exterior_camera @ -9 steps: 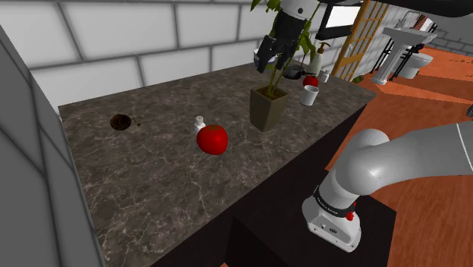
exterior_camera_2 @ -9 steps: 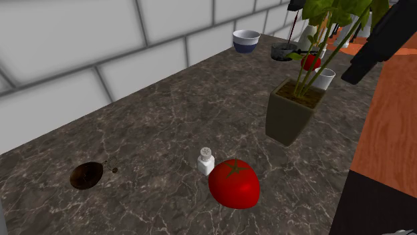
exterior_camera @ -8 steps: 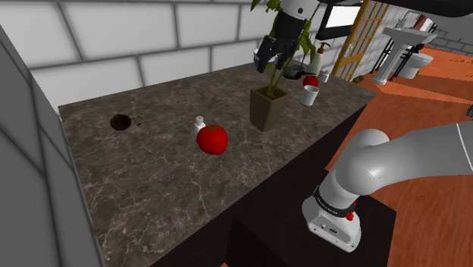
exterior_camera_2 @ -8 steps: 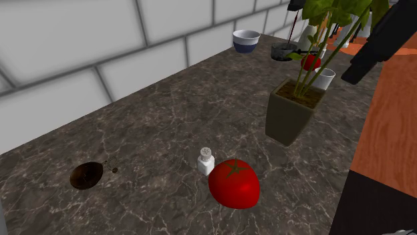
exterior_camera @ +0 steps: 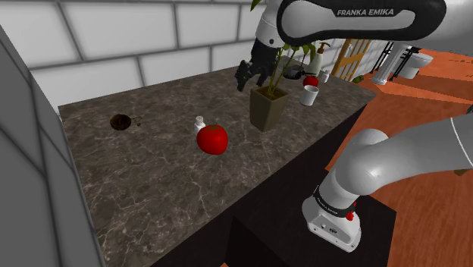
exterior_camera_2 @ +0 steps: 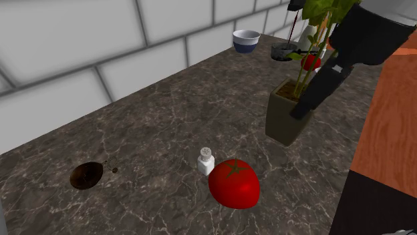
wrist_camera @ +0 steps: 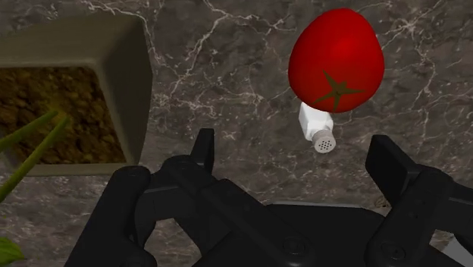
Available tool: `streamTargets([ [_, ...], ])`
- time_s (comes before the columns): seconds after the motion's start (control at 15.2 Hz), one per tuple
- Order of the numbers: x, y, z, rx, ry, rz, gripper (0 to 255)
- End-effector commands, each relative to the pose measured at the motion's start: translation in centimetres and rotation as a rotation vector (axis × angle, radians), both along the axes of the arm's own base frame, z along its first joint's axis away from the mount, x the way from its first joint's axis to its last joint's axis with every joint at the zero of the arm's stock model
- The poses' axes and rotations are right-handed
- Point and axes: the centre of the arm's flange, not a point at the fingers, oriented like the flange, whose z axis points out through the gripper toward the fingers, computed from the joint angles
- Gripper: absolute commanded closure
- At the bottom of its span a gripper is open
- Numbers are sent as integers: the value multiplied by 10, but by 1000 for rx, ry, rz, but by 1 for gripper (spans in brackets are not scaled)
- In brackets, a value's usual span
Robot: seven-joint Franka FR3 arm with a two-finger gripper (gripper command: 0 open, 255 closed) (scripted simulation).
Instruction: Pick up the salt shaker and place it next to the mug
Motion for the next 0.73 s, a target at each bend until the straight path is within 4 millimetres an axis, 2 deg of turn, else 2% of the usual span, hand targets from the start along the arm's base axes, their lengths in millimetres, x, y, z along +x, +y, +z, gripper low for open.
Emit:
streamTargets([
  [0.0, 12, 13, -24, -6, -14, -12, 0],
  [0.66, 76, 62, -129, -39, -68, -67, 0],
])
